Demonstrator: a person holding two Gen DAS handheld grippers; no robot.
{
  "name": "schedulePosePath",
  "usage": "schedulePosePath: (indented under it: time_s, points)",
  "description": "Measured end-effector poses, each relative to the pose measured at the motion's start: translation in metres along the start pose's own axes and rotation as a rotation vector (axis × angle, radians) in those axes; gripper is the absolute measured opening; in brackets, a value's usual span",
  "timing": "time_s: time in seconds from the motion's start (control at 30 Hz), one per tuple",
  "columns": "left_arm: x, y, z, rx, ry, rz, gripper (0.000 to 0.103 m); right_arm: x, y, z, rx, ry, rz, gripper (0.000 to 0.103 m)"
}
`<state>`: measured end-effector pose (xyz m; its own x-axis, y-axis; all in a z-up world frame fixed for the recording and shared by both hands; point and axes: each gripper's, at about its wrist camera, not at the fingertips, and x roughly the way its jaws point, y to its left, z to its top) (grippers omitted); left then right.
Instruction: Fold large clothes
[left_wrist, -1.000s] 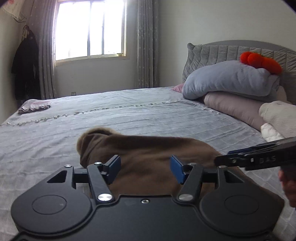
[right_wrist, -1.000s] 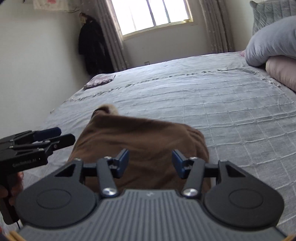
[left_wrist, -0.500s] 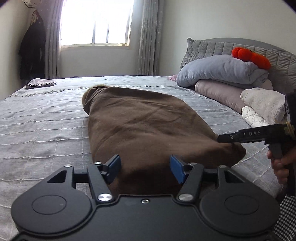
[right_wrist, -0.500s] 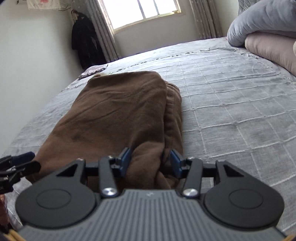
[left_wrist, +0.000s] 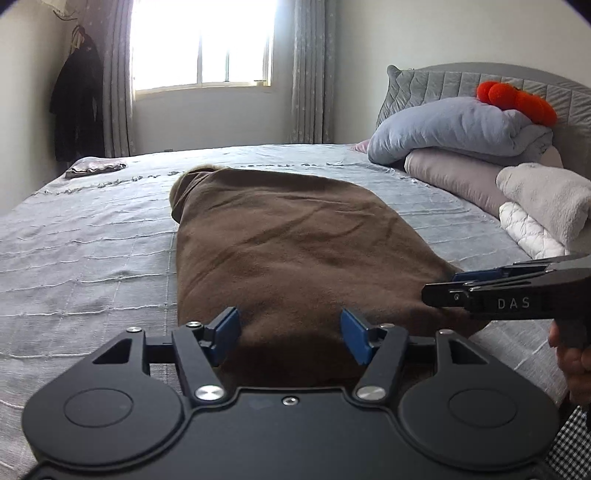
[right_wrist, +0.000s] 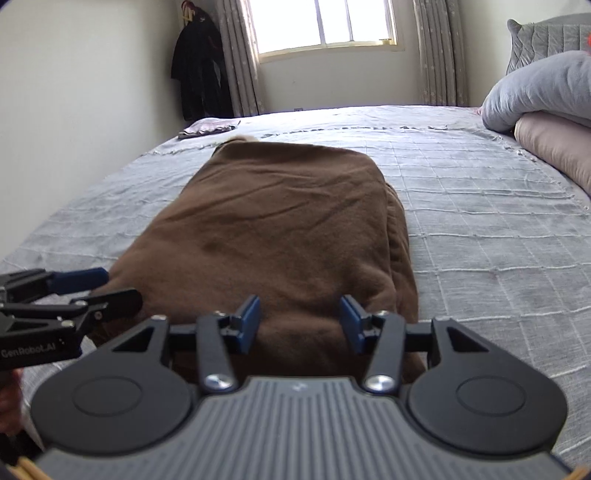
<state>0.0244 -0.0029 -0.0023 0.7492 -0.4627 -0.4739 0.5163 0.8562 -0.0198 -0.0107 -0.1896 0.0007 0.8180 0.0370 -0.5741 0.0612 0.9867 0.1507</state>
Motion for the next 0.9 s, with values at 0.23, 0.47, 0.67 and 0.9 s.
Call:
schedulePosePath:
  time_s: [0.23, 0.47, 0.67, 0.9]
  points:
    - [-0.02, 0.012, -0.003, -0.191, 0.129, 0.039, 0.081, -0.023, 0.006, -0.01, 0.009, 0.02, -0.042, 0.052]
    - [-0.037, 0.007, -0.001, -0.237, 0.197, 0.138, 0.103, -0.047, 0.016, -0.016, 0.015, 0.034, -0.093, 0.083]
    - [-0.046, -0.006, 0.006, -0.202, 0.234, 0.182, 0.103, -0.064, 0.017, -0.018, 0.019, 0.038, -0.115, 0.098]
    - [-0.052, -0.018, 0.011, -0.17, 0.229, 0.212, 0.103, -0.077, 0.025, -0.015, -0.018, 0.026, -0.143, 0.103]
